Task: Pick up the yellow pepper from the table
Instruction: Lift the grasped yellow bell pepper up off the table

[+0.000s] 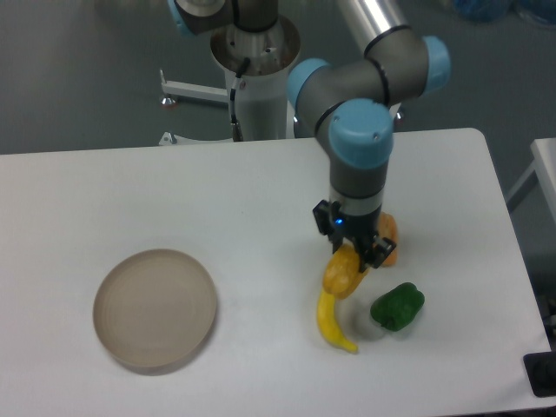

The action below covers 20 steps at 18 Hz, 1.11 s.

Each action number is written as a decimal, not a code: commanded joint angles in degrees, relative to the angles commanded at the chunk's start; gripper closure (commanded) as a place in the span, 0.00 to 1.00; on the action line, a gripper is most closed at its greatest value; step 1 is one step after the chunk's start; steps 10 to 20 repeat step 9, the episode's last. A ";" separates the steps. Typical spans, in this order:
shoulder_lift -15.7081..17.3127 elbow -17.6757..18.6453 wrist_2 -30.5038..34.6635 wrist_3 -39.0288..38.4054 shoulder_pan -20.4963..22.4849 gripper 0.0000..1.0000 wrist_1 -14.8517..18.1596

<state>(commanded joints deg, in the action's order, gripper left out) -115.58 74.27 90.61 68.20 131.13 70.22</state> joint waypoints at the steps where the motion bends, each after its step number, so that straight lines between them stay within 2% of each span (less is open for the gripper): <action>1: 0.00 -0.09 0.00 0.00 0.17 0.52 0.09; 20: 0.18 -0.18 -0.09 0.09 0.79 0.52 0.09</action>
